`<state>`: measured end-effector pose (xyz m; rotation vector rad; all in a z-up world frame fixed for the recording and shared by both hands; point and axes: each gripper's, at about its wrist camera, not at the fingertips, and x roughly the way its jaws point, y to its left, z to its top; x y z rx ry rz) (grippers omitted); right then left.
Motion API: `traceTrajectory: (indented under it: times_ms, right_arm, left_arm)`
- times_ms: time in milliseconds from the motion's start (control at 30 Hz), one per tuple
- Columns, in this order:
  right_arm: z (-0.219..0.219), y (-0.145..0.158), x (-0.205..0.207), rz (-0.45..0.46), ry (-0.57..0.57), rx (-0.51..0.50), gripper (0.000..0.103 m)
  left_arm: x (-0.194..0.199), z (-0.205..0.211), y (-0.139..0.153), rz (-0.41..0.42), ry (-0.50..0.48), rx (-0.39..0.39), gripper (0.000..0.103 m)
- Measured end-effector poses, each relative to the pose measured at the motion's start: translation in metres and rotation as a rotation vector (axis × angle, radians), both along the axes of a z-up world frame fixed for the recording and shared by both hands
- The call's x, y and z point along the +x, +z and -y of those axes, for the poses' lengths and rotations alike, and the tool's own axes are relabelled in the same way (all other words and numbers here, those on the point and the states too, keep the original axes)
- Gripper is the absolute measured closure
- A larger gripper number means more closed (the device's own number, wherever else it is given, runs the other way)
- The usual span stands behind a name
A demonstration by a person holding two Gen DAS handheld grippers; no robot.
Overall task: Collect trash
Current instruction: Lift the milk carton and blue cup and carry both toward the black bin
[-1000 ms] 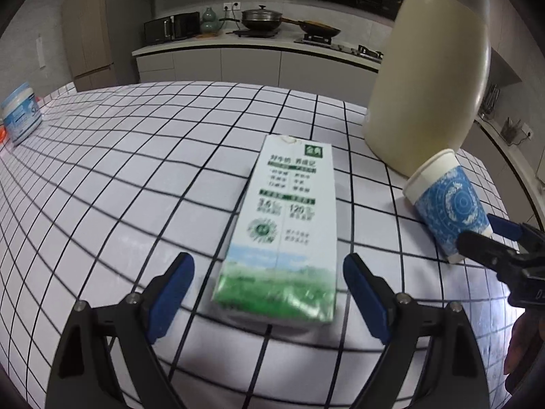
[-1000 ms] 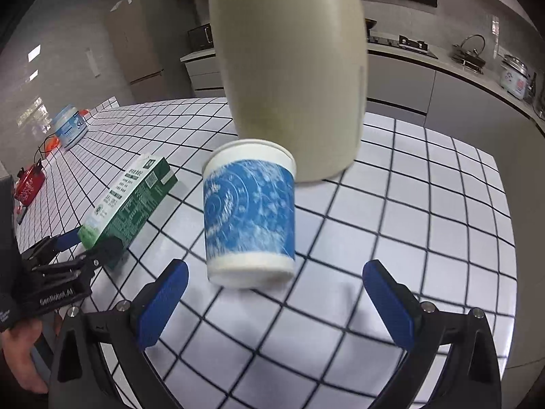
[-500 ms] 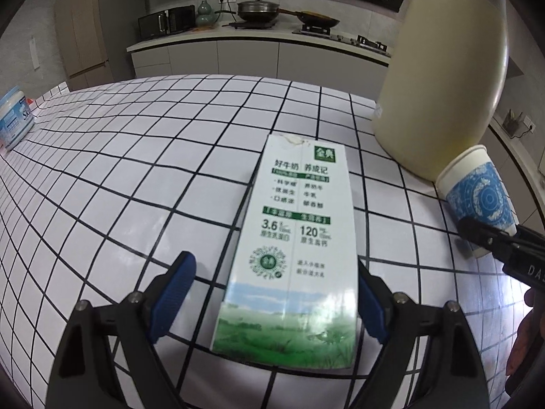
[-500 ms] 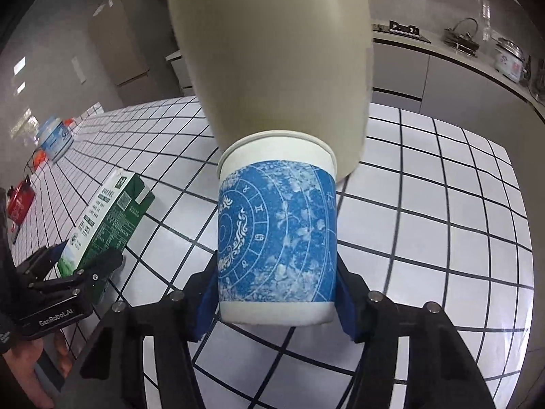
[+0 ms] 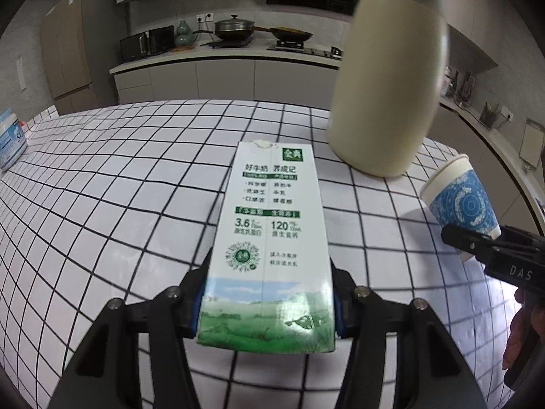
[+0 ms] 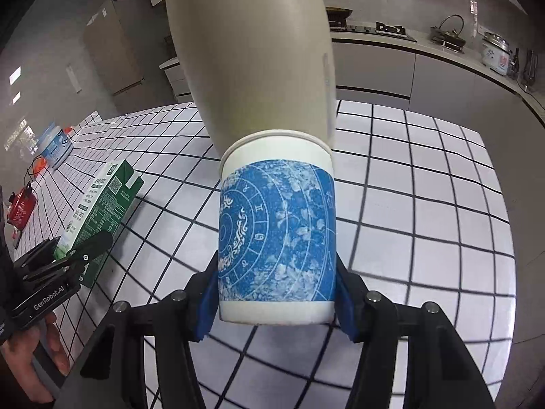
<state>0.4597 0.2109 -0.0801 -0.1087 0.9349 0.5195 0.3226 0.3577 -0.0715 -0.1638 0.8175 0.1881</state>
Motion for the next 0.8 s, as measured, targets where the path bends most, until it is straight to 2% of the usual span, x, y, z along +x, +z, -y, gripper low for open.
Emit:
traceTrajectory:
  times_ms: [300, 800]
  right_arm:
    - [0.037, 0.015, -0.061, 0.021, -0.059, -0.021, 0.044]
    - [0.078, 0.039, -0.221, 0.063, -0.143, -0.024, 0.044]
  left_arm:
    - [-0.053, 0.032, 0.014, 0.019, -0.085, 0.013, 0.047]
    - [-0.162, 0.071, 0.044, 0.073, -0.208, 0.007, 0.048]
